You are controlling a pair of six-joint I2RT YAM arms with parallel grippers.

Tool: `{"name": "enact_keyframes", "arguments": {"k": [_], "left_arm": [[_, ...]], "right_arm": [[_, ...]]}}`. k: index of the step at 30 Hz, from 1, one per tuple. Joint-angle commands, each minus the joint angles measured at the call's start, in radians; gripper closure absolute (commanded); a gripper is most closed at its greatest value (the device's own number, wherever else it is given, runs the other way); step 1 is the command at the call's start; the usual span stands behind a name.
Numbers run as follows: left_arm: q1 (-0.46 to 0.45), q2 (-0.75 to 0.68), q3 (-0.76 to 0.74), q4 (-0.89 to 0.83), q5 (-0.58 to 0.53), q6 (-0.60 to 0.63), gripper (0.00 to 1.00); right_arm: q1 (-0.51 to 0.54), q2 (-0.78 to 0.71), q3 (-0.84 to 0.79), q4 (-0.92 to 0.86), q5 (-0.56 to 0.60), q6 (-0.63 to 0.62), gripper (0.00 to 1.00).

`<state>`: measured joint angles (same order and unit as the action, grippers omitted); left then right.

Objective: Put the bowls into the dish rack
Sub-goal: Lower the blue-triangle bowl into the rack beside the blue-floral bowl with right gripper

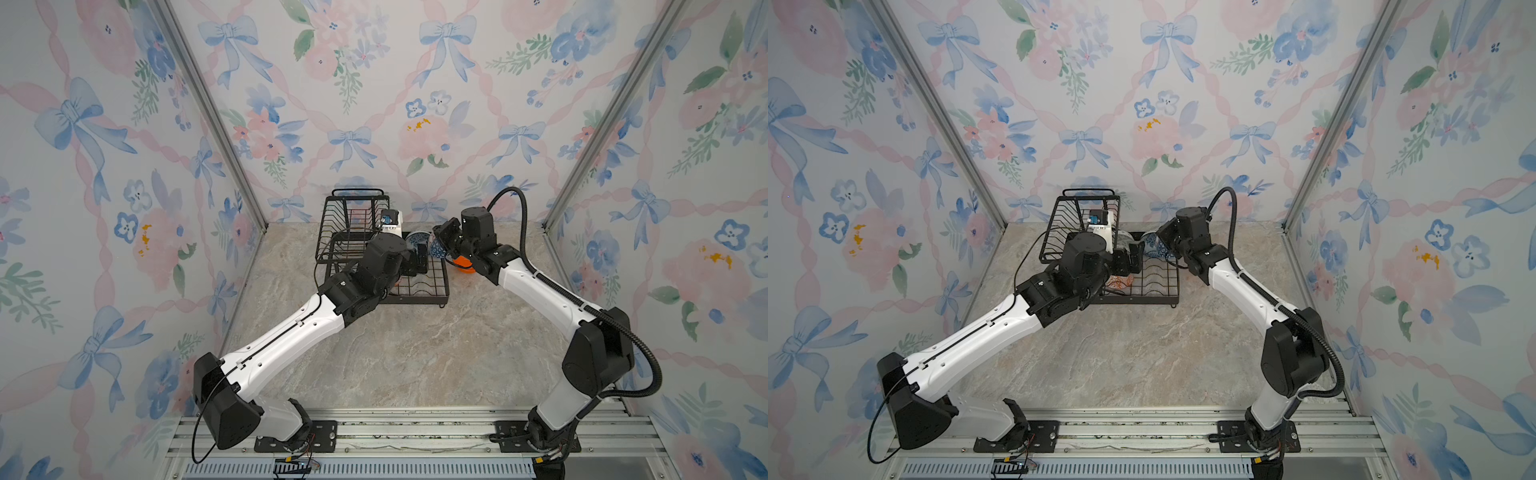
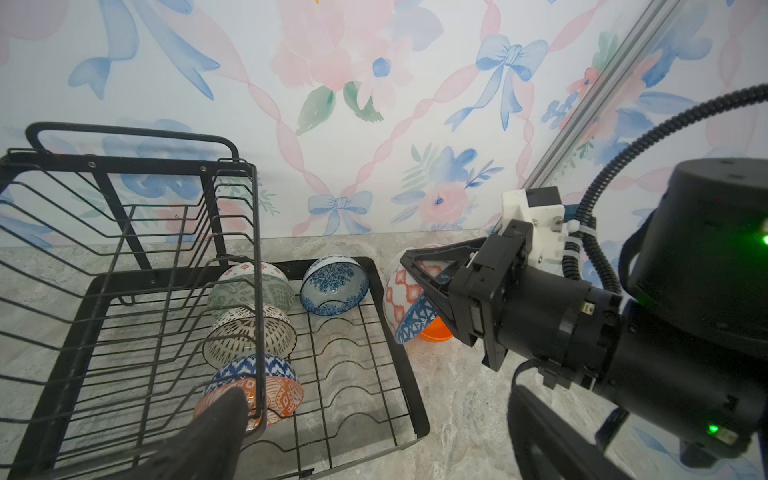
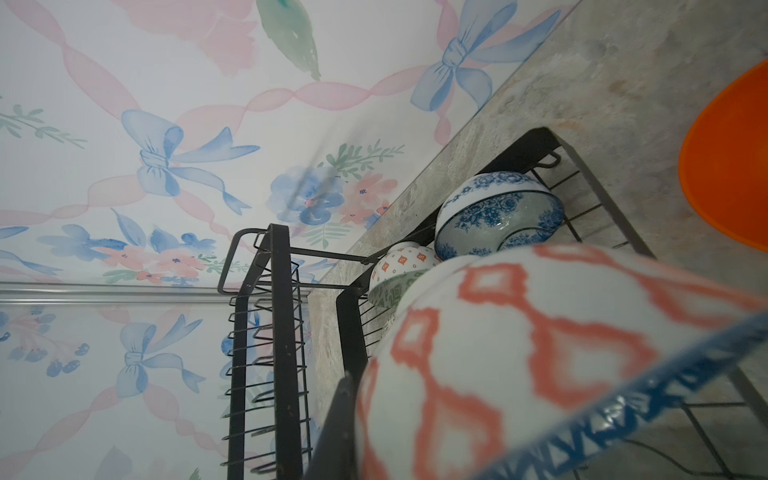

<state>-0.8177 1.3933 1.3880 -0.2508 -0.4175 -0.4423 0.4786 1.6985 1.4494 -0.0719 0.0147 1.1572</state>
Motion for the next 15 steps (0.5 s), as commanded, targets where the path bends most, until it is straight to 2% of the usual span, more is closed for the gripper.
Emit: {"name": "enact_keyframes", "arguments": {"k": [1,7,15], "left_arm": [[0.012,0.021,0.026,-0.035,0.001,0.126,0.02],[0.035,0.028,0.014,-0.032,0.028,0.216,0.02],[0.04,0.048,0.013,-0.033,-0.003,0.315,0.02]], "right_arm": [[-0.004,-0.004,-0.02,0.136,-0.002,-0.058,1.0],[-0.004,0.042,-0.037,0.208,-0.025,-0.064,1.0],[-0.007,0.124,-0.029,0.305,-0.064,-0.057,1.0]]}}
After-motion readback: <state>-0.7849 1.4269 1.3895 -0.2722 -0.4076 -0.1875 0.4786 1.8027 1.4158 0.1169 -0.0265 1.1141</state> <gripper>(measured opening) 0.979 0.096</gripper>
